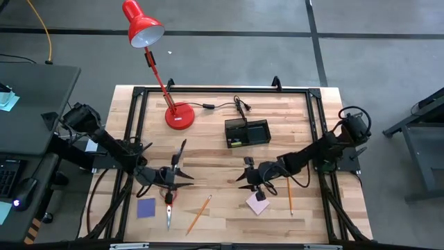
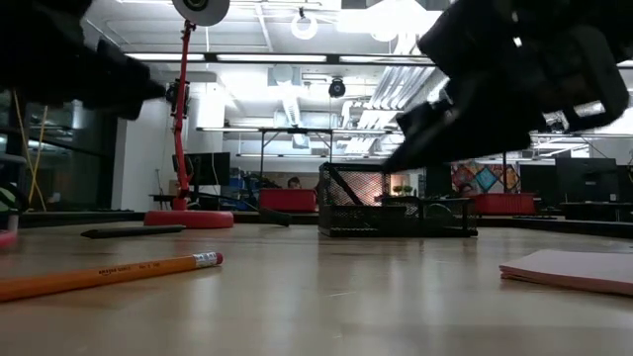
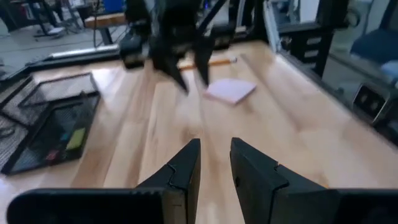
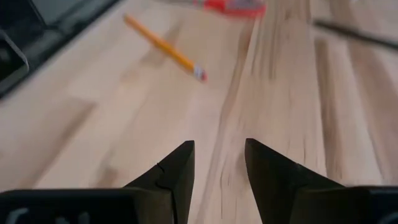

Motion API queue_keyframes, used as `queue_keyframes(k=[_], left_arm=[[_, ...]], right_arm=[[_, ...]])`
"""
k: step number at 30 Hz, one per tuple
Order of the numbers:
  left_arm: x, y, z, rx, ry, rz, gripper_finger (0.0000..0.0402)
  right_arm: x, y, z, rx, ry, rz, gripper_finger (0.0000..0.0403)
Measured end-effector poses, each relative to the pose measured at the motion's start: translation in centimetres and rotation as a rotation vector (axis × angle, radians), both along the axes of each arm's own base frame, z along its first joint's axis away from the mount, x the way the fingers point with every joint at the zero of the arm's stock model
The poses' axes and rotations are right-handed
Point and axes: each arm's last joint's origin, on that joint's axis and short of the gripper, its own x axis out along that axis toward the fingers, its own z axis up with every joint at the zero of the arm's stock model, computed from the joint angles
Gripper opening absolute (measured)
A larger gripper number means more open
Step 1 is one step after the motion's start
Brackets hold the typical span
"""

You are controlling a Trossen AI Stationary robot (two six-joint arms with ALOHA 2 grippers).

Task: Pick and place office supplies into organizer
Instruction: Put the left orange pencil into the desk organizer

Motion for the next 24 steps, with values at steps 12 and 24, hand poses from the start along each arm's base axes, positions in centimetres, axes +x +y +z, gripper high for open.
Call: queue_keyframes(k=[12,24], left_arm=[[3.0,-4.4,0.9,0.011,-0.059,0.182,0.0078],[3.3,-14.4,-2.3,0.076,-0.220,0.603,0.0078]], right_arm=[[-0.7,0.5,-0.7,-0.063,0.071,0.040,0.0133],[-1.1,-0.4,-1.5,-0.188,0.144,-0.059,0.0133]])
